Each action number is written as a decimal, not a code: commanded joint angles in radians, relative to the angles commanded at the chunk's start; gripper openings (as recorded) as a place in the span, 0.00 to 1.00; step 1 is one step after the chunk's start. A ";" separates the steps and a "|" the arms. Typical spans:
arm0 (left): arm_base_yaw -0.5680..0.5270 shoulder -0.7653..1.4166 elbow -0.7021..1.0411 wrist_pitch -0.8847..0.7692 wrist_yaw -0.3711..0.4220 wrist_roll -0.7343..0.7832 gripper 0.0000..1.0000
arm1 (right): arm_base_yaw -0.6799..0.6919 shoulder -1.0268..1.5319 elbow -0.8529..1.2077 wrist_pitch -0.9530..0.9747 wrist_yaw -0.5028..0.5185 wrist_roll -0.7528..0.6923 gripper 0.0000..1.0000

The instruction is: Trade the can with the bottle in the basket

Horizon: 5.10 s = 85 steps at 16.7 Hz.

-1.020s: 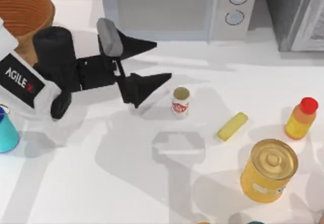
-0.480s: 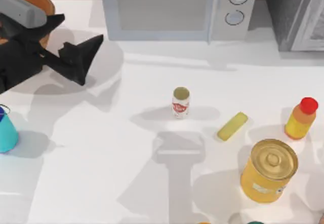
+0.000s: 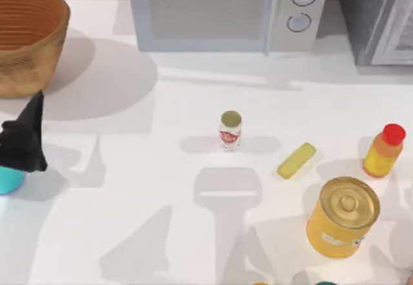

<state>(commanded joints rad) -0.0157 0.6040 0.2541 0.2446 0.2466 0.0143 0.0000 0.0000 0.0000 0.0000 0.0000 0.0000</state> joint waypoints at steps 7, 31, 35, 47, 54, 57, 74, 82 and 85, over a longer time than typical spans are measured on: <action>0.017 -0.507 -0.214 -0.206 -0.208 -0.011 1.00 | 0.000 0.000 0.000 0.000 0.000 0.000 1.00; 0.106 0.210 -0.294 0.440 -0.132 0.024 1.00 | 0.000 0.000 0.000 0.000 0.000 0.000 1.00; 0.146 0.532 -0.302 0.729 -0.088 0.041 1.00 | 0.000 0.000 0.000 0.000 0.000 0.000 1.00; 0.229 1.147 -0.325 1.268 -0.012 0.073 1.00 | 0.000 0.000 0.000 0.000 0.000 0.000 1.00; 0.224 1.165 -0.303 1.273 -0.012 0.073 1.00 | 0.000 0.000 0.000 0.000 0.000 0.000 1.00; 0.211 1.215 -0.265 1.275 -0.026 0.068 1.00 | 0.000 0.000 0.000 0.000 0.000 0.000 1.00; 0.157 1.386 -0.102 1.287 -0.075 0.051 0.62 | 0.000 0.000 0.000 0.000 0.000 0.000 1.00; 0.157 1.386 -0.102 1.287 -0.075 0.051 0.02 | 0.000 0.000 0.000 0.000 0.000 0.000 1.00; 0.157 1.386 -0.102 1.287 -0.075 0.051 0.00 | 0.000 0.000 0.000 0.000 0.000 0.000 1.00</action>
<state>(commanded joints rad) 0.1412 1.9895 0.1525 1.5314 0.1712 0.0656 0.0000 0.0000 0.0000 0.0000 0.0000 0.0000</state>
